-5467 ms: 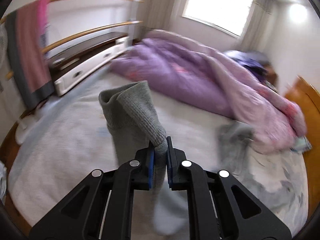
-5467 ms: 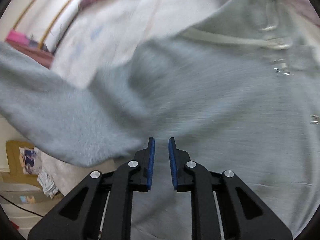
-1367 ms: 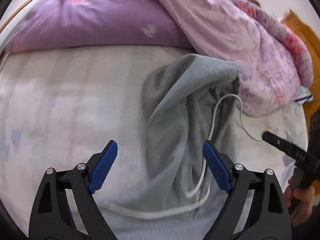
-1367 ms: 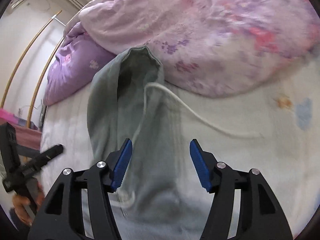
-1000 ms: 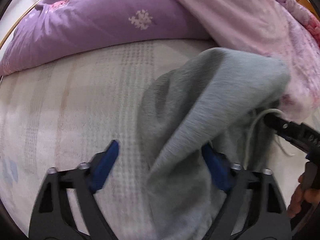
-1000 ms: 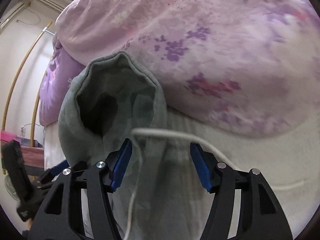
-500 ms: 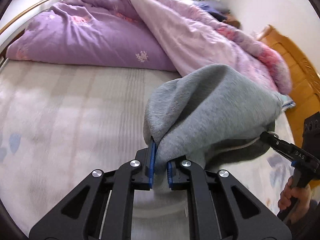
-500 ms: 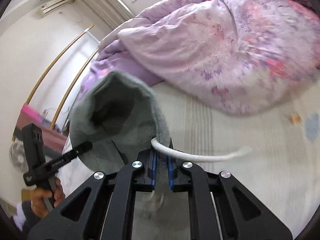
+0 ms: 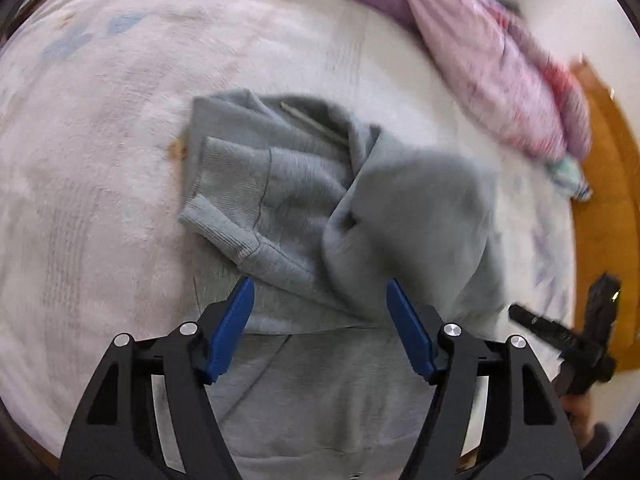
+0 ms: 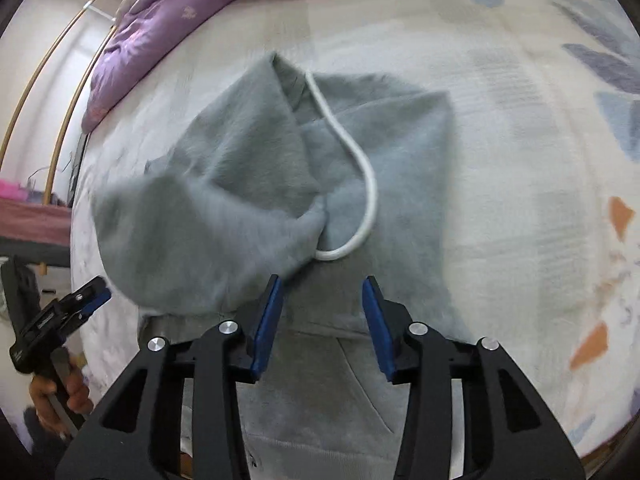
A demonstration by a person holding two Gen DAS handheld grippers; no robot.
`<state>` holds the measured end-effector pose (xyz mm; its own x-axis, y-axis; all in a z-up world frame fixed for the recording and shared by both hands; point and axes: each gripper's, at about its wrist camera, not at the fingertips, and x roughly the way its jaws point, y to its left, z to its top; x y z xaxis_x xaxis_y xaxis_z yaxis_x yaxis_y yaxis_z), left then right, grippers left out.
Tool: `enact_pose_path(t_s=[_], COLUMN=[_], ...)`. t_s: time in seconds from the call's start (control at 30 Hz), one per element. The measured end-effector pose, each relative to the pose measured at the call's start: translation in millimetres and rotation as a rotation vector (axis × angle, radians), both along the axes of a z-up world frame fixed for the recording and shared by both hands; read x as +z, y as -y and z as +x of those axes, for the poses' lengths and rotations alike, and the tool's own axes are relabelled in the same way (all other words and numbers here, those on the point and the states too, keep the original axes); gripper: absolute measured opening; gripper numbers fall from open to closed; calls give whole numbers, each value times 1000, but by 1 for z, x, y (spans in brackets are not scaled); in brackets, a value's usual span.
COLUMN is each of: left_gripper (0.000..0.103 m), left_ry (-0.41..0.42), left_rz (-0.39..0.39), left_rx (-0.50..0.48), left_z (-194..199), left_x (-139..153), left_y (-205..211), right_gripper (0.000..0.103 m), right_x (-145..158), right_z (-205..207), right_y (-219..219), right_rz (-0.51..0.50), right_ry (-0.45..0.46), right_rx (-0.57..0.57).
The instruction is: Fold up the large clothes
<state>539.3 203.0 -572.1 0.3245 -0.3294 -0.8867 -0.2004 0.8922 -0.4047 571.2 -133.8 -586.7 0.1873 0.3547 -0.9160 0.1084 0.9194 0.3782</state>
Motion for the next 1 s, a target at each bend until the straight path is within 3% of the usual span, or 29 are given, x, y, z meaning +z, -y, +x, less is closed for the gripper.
enact_pose_path(t_s=[0.2, 0.3, 0.37, 0.4, 0.57, 0.63, 0.7, 0.8, 0.87, 0.9, 0.97, 1.0], left_gripper=[76, 76, 76, 74, 74, 74, 75, 75, 76, 79, 84, 84], left_ry=[123, 110, 42, -18, -231, -288, -254, -111, -25, 10, 36, 10], left_rz=[-59, -51, 23, 47, 93, 70, 11, -49, -94, -118, -143, -139], left_rx=[8, -44, -130, -156, -191, -162, -131, -111, -76, -47, 14, 42], left_z=[40, 66, 72, 73, 32, 19, 17, 30, 47, 61, 89, 110], left_x=[34, 36, 15, 0, -65, -81, -72, -28, -2, 7, 11, 5], left_y=[14, 44, 73, 81, 87, 82, 75, 60, 47, 39, 26, 22], right_gripper=[45, 45, 24, 11, 7, 7, 13, 15, 41, 60, 61, 61], right_x=[37, 25, -1, -28, -92, -101, -91, -48, -15, -7, -2, -5], right_z=[42, 64, 73, 71, 12, 5, 14, 30, 53, 64, 91, 108], right_y=[-37, -59, -76, -86, -94, -89, -90, -84, -72, -67, -59, -53], right_rz=[105, 188, 185, 167, 112, 152, 155, 174, 154, 155, 152, 137], right_ry=[149, 156, 91, -4, -228, -233, -225, -156, -59, -33, 5, 8], right_rx=[3, -7, 18, 29, -2, -47, -47, -50, -85, -110, -158, -195])
